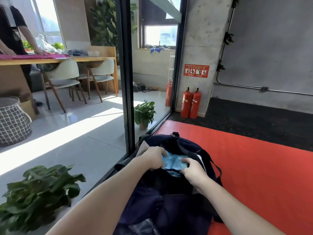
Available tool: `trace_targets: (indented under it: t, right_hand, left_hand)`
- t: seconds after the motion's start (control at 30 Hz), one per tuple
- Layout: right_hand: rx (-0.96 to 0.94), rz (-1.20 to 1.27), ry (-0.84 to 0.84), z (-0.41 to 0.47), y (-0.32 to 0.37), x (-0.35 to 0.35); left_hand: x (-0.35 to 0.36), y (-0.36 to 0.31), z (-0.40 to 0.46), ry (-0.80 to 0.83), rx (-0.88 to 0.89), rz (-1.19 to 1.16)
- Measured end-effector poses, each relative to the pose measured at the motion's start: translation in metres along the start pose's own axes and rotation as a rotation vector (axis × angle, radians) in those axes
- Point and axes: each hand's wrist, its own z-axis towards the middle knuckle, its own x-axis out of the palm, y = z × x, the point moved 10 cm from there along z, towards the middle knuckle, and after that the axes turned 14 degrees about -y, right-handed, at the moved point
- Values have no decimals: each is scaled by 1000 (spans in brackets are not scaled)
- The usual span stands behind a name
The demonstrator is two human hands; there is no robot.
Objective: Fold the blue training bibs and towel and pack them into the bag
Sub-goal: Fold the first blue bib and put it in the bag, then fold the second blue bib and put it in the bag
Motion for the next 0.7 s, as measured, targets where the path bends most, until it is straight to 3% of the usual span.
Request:
trace_targets:
  t: [0.2, 0.33, 0.43, 0.7]
  right_hand:
    - [-69, -86, 108, 8, -5, 10]
    - [-39, -174, 175, 9, -17, 18]
    - [-76, -204, 149, 9, -16, 15]
    - [-141, -138, 54, -6, 2, -14]
  left_hand:
    - [25, 15, 23, -103, -33, -66]
    - [56, 37, 18, -30, -42, -39]
    - [67, 46, 16, 21, -73, -23]
    - [30, 32, 0, -53, -90, -32]
